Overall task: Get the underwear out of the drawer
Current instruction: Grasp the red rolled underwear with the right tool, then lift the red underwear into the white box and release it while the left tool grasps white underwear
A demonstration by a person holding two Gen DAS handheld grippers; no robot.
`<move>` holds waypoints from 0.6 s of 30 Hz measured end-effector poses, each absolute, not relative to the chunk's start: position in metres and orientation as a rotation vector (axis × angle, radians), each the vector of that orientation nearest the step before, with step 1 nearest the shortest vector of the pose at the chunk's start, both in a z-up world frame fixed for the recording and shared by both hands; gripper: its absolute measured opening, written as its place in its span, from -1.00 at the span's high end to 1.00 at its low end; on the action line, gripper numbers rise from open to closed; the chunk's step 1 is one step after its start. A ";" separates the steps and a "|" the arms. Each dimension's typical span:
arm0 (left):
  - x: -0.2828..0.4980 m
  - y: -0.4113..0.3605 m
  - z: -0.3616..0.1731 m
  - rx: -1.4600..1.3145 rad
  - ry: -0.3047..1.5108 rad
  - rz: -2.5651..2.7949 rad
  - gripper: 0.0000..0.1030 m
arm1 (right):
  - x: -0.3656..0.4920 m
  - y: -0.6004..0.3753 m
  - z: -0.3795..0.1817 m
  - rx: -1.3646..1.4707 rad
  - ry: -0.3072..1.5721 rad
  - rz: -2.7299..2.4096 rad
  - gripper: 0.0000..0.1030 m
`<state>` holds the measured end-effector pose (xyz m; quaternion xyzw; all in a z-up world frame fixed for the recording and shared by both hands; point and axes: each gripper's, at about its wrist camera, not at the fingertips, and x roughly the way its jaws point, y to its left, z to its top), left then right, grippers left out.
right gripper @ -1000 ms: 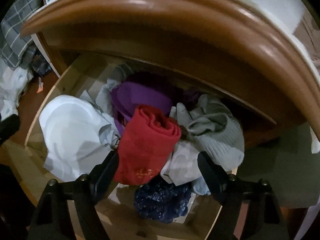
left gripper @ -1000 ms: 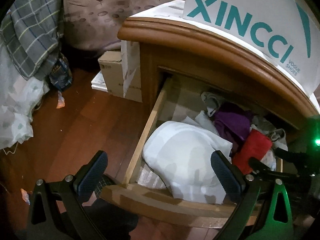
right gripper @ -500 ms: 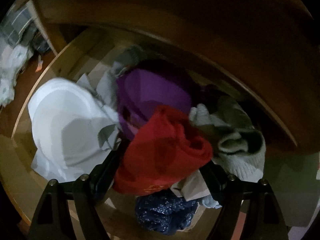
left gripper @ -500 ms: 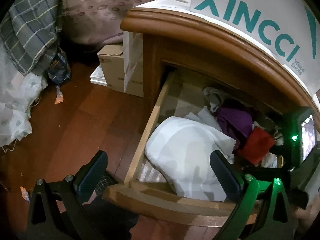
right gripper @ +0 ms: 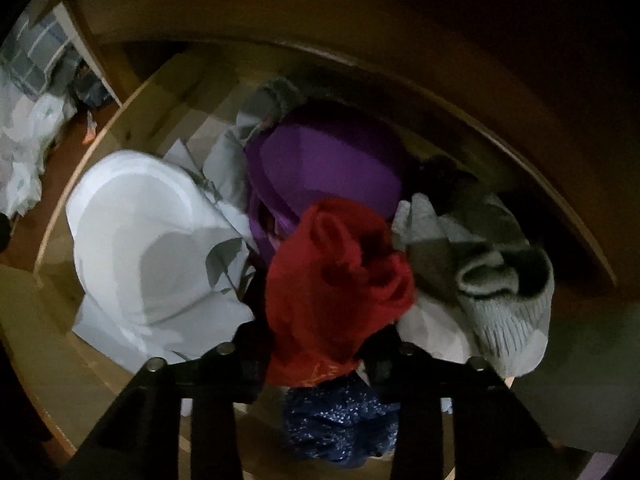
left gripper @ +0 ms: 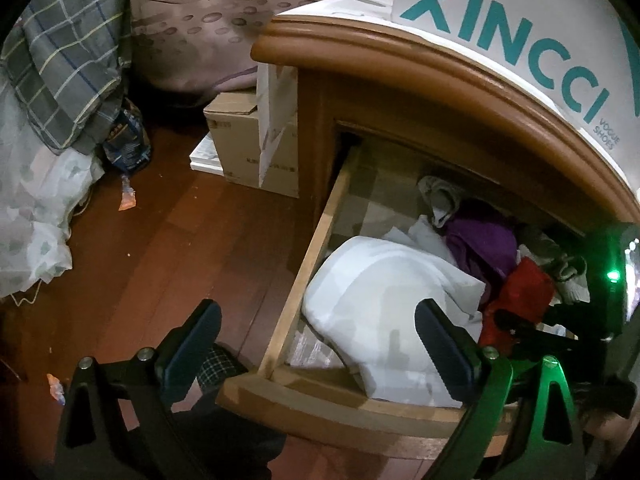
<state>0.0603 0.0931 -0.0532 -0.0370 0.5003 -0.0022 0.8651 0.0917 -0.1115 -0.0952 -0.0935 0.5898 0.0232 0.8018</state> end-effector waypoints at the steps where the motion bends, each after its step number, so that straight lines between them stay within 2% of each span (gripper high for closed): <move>1: 0.061 0.094 -0.053 -0.080 1.046 -0.002 -0.86 | 0.090 -0.114 -0.094 -0.189 1.258 0.051 0.34; 9: 0.062 0.096 -0.056 -0.098 1.064 0.000 -0.87 | 0.071 -0.124 -0.065 -0.114 1.194 0.055 0.37; 18: 0.063 0.099 -0.057 -0.139 1.057 -0.010 -0.88 | 0.038 -0.127 0.007 -0.082 1.083 0.084 0.37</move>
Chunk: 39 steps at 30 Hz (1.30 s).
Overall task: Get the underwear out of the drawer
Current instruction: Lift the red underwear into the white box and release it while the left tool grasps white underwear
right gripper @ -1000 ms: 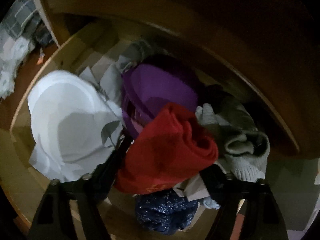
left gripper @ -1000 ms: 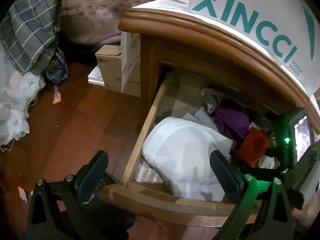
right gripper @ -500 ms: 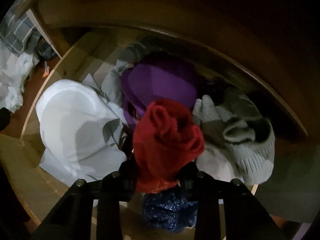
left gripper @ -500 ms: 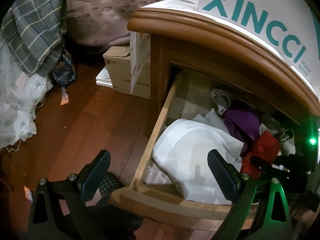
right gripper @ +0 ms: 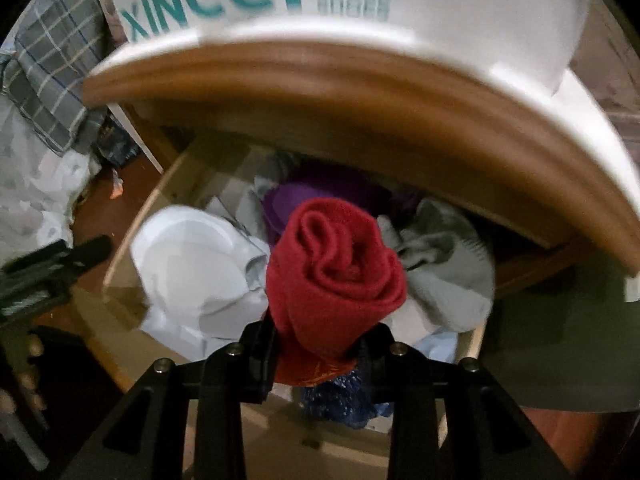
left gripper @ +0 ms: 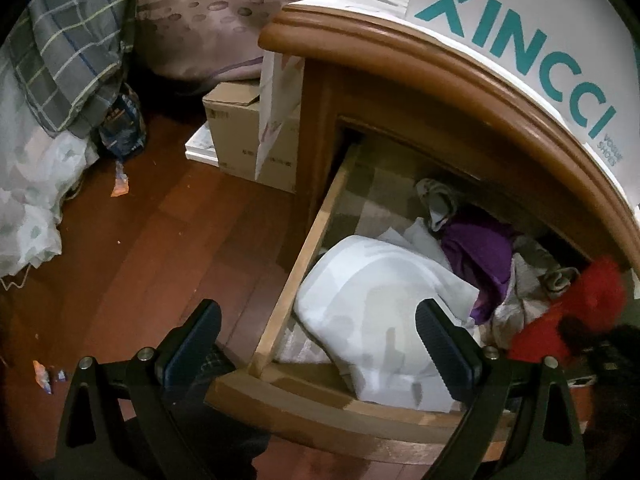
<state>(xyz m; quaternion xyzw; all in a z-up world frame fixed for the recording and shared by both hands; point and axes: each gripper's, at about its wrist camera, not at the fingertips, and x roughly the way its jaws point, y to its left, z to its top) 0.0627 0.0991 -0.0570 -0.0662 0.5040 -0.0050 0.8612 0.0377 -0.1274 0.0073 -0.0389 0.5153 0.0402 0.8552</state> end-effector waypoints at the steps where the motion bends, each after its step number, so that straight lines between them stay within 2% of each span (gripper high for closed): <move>1: 0.062 0.098 -0.057 -0.133 1.054 -0.010 -0.88 | 0.035 -0.126 0.014 -0.085 1.073 0.087 0.37; 13: 0.059 0.087 -0.050 -0.084 1.047 -0.026 -0.87 | 0.005 -0.133 0.187 -0.132 0.825 0.140 0.37; 21: 0.059 0.089 -0.047 -0.105 1.031 -0.016 -0.88 | 0.037 -0.146 0.291 -0.132 0.662 0.086 0.37; 28: 0.063 0.084 -0.033 -0.061 1.003 -0.019 -0.89 | 0.074 -0.163 0.301 -0.133 0.623 0.004 0.37; 30: 0.068 0.076 -0.030 -0.020 1.002 -0.035 -0.98 | 0.070 -0.168 0.297 -0.118 0.612 0.003 0.37; 39: 0.094 0.026 -0.073 0.081 1.226 -0.167 -1.00 | 0.031 -0.196 0.269 -0.078 0.636 0.019 0.37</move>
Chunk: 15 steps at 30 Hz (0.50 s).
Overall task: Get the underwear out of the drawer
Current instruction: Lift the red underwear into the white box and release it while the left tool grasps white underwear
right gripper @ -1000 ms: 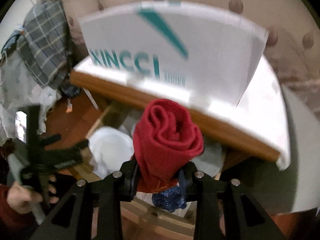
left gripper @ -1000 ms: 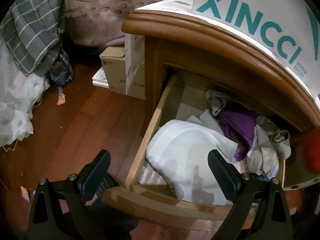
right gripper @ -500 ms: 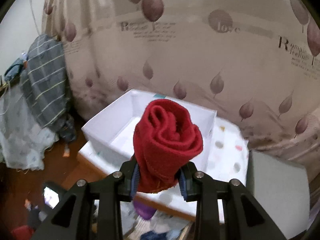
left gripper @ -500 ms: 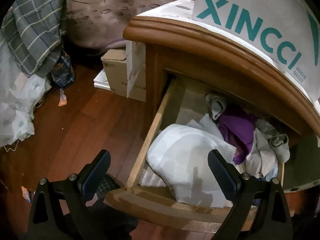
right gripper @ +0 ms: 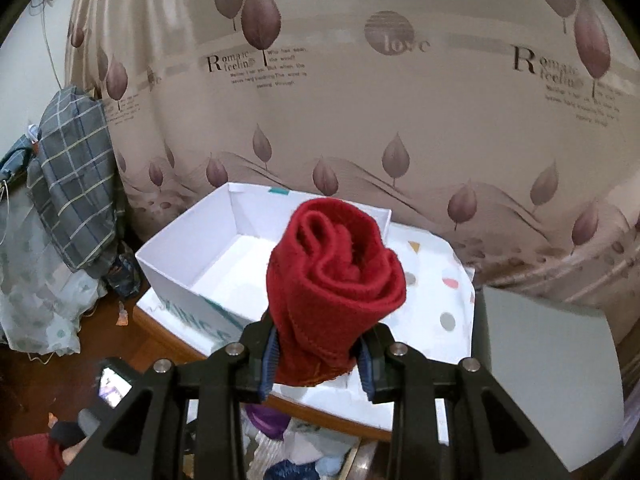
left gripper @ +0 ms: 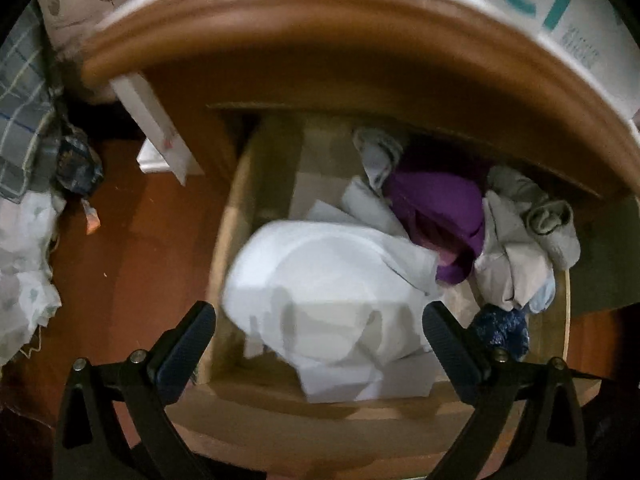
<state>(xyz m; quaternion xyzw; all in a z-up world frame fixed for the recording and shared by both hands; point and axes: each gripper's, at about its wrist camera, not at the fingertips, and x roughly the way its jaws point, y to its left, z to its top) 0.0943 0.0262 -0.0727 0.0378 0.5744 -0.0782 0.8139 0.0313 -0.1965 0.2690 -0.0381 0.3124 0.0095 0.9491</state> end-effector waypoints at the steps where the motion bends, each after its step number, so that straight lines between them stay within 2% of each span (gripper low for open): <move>1: 0.098 0.024 -0.078 0.076 1.244 -0.161 -1.00 | 0.029 -0.199 0.268 -0.074 0.636 0.022 0.37; 9: 0.126 0.007 -0.106 0.115 1.292 -0.132 -1.00 | 0.047 -0.210 0.273 -0.072 0.615 0.016 0.37; 15: 0.138 0.010 -0.131 0.083 1.426 -0.106 -1.00 | 0.069 -0.210 0.266 -0.075 0.622 0.026 0.37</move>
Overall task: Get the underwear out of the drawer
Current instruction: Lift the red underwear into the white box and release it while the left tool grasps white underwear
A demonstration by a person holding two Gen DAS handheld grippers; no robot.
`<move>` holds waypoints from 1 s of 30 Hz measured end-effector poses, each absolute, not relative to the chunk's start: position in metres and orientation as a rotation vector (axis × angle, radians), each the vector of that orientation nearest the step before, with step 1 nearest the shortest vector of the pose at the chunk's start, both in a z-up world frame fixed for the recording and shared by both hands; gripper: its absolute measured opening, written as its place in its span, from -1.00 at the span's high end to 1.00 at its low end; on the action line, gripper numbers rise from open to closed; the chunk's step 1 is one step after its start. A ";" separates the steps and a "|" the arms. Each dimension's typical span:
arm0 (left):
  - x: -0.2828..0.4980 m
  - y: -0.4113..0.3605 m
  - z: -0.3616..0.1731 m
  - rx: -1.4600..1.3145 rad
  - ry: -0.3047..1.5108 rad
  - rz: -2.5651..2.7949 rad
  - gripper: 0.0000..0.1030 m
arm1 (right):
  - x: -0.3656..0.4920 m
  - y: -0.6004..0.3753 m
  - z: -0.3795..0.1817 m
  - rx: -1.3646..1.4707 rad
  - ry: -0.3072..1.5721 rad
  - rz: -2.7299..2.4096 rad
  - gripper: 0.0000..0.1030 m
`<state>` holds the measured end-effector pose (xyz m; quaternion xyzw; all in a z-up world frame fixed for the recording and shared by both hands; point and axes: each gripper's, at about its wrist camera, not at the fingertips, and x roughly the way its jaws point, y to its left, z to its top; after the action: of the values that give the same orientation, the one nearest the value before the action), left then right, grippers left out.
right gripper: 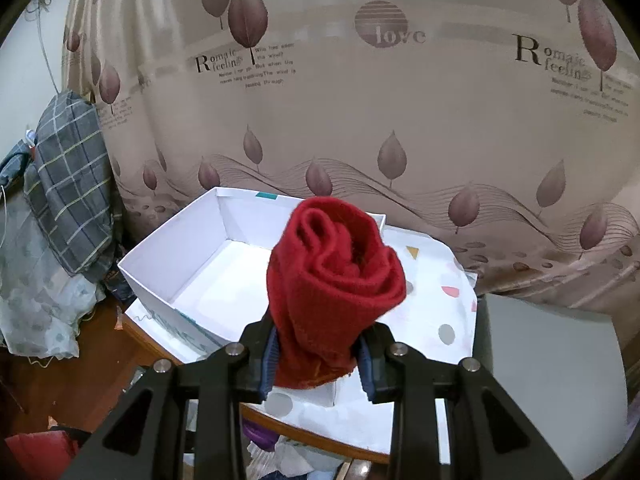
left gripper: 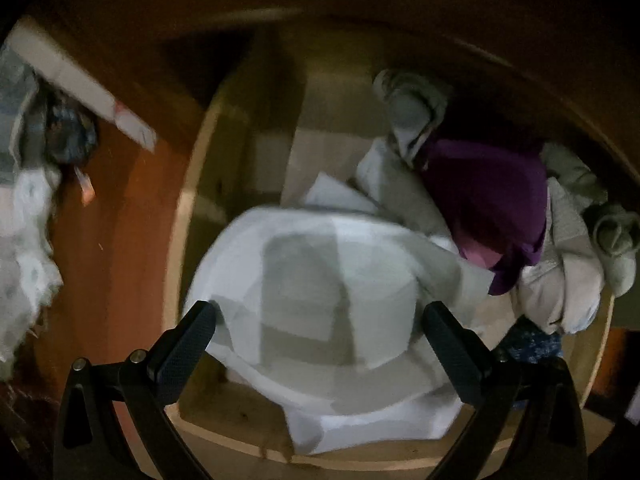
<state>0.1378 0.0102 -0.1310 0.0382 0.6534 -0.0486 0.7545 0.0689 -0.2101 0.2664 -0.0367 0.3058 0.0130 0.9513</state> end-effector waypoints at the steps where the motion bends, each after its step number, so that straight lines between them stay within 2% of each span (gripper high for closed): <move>1: 0.139 0.010 -0.133 0.086 1.440 -0.107 -1.00 | 0.071 -0.210 0.266 -0.075 0.620 0.029 0.37; 7: 0.147 0.005 -0.153 0.099 1.573 -0.105 -1.00 | 0.088 -0.207 0.267 -0.075 0.625 0.031 0.37; 14: 0.158 -0.003 -0.169 0.068 1.643 -0.111 -0.95 | 0.120 -0.198 0.263 -0.092 0.658 0.029 0.37; 16: 0.160 -0.004 -0.173 0.060 1.651 -0.105 -0.79 | 0.128 -0.194 0.258 -0.106 0.681 0.035 0.37; 17: 0.159 -0.004 -0.173 0.056 1.650 -0.115 -0.62 | 0.132 -0.193 0.255 -0.107 0.695 0.036 0.37; 18: 0.157 -0.006 -0.172 0.049 1.648 -0.136 -0.35 | 0.136 -0.192 0.253 -0.109 0.709 0.040 0.37; 19: 0.156 -0.009 -0.171 0.034 1.653 -0.163 -0.22 | 0.139 -0.190 0.250 -0.110 0.724 0.041 0.37; 21: 0.155 -0.016 -0.169 0.005 1.663 -0.192 0.26 | 0.143 -0.187 0.243 -0.122 0.746 0.039 0.36; 23: 0.154 -0.021 -0.168 -0.004 1.666 -0.212 0.44 | 0.149 -0.183 0.235 -0.143 0.782 0.029 0.35; 30: 0.141 -0.019 -0.167 -0.050 1.633 -0.236 0.73 | 0.156 -0.180 0.217 -0.146 0.856 0.016 0.28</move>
<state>0.1412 -0.0188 -0.1672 -0.0223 0.7269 -0.1050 0.6783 0.1559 -0.1795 0.2166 -0.0706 0.4148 0.0079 0.9072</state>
